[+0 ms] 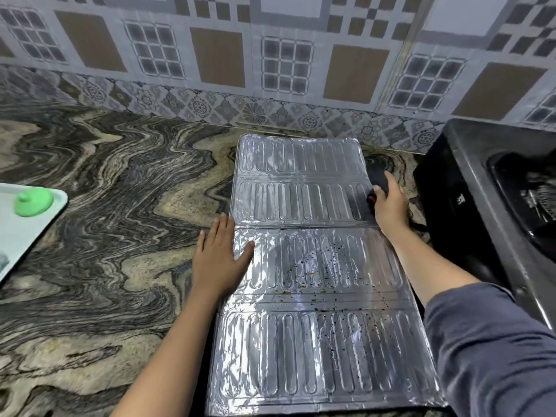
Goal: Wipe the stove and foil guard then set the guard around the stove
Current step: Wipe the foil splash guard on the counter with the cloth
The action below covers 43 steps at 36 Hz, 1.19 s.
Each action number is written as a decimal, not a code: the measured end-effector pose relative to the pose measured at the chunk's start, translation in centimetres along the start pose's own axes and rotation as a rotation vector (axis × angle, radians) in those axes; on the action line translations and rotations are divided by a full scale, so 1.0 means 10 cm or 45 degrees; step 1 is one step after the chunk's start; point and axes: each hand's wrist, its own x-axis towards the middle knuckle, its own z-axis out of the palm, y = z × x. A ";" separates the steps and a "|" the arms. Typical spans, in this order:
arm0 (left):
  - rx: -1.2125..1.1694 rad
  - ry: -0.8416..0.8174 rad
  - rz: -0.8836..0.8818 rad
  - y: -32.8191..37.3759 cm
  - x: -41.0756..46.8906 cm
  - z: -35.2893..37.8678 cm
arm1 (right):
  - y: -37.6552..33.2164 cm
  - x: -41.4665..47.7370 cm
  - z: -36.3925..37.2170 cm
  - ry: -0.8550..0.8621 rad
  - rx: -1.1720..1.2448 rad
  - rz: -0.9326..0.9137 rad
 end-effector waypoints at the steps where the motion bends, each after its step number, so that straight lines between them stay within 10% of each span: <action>1: 0.006 -0.003 -0.001 0.00 0.00 -0.01 | -0.03 0.00 -0.03 0.000 0.017 0.007; 18: 0.350 0.063 -0.012 0.23 -0.14 -0.26 | -0.49 -0.66 -0.53 -0.011 0.128 -0.153; 43: -0.075 0.049 -0.184 0.21 -1.54 -0.09 | 0.22 -1.40 -0.34 -0.432 -0.613 -0.396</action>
